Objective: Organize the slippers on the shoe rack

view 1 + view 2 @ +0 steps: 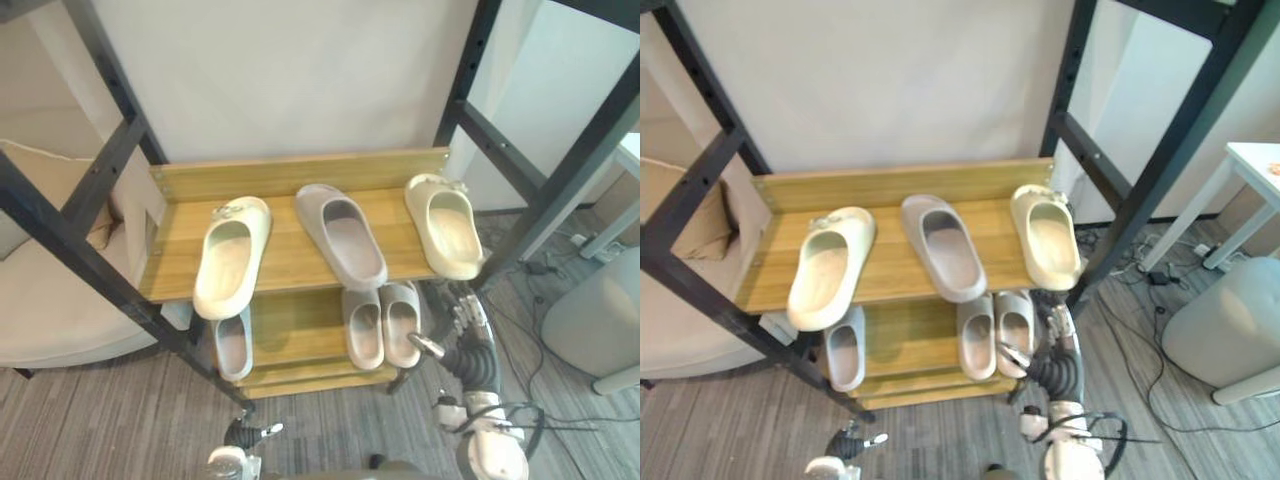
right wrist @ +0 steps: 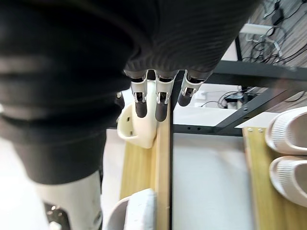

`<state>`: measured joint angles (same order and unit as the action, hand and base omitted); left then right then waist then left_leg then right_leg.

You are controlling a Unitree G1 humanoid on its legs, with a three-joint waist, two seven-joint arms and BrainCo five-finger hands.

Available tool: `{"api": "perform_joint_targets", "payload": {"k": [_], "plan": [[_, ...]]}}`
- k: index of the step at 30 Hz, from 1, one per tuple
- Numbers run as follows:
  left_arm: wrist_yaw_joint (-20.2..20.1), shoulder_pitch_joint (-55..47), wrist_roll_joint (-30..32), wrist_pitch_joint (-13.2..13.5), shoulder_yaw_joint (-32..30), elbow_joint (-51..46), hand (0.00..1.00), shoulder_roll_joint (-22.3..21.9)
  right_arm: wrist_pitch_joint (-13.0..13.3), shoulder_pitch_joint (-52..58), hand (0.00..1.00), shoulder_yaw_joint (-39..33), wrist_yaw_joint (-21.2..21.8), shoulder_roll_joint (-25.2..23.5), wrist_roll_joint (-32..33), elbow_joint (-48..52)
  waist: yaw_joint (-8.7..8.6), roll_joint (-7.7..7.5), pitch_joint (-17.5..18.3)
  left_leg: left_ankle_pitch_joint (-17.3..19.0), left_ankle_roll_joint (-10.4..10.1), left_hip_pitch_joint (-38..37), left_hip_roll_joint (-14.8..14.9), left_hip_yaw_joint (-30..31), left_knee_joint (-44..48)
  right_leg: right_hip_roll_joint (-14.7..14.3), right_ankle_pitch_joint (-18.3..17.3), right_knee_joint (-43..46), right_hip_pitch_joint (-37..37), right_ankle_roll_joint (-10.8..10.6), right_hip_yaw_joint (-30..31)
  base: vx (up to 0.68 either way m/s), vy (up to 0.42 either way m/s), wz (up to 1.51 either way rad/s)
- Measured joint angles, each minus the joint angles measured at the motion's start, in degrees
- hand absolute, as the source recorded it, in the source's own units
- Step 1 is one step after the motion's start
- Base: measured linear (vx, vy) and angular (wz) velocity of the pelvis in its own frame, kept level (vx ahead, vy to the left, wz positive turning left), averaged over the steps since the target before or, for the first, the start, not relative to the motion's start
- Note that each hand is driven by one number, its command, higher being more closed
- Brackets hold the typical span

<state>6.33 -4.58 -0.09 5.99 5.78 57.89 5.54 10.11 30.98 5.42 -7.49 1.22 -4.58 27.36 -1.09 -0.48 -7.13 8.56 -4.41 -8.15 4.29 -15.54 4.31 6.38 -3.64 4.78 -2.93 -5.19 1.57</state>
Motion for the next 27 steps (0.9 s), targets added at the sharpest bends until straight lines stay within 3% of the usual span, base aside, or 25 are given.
{"api": "perform_joint_targets", "payload": {"k": [18,27], "plan": [[-1.66,1.15,0.00,1.05,3.79,1.34,0.00,1.48,1.23,-19.53,0.00,-5.29,-2.38,7.70,0.13,1.30,-0.27,-0.80,-0.37,-0.29,0.43,1.08,-0.54,2.70,0.10,0.18,0.01,-0.18,-0.10,0.00,-0.73,0.00,-0.005,0.05],[-2.85,1.77,-0.01,1.04,3.78,1.42,0.00,1.74,0.56,-30.49,0.00,-5.39,-0.96,13.04,3.47,-9.30,0.70,-1.26,-0.66,-0.80,0.74,1.98,-1.04,5.42,0.05,0.58,0.03,-0.84,-0.87,0.00,-1.86,0.01,-0.001,0.15]]}}
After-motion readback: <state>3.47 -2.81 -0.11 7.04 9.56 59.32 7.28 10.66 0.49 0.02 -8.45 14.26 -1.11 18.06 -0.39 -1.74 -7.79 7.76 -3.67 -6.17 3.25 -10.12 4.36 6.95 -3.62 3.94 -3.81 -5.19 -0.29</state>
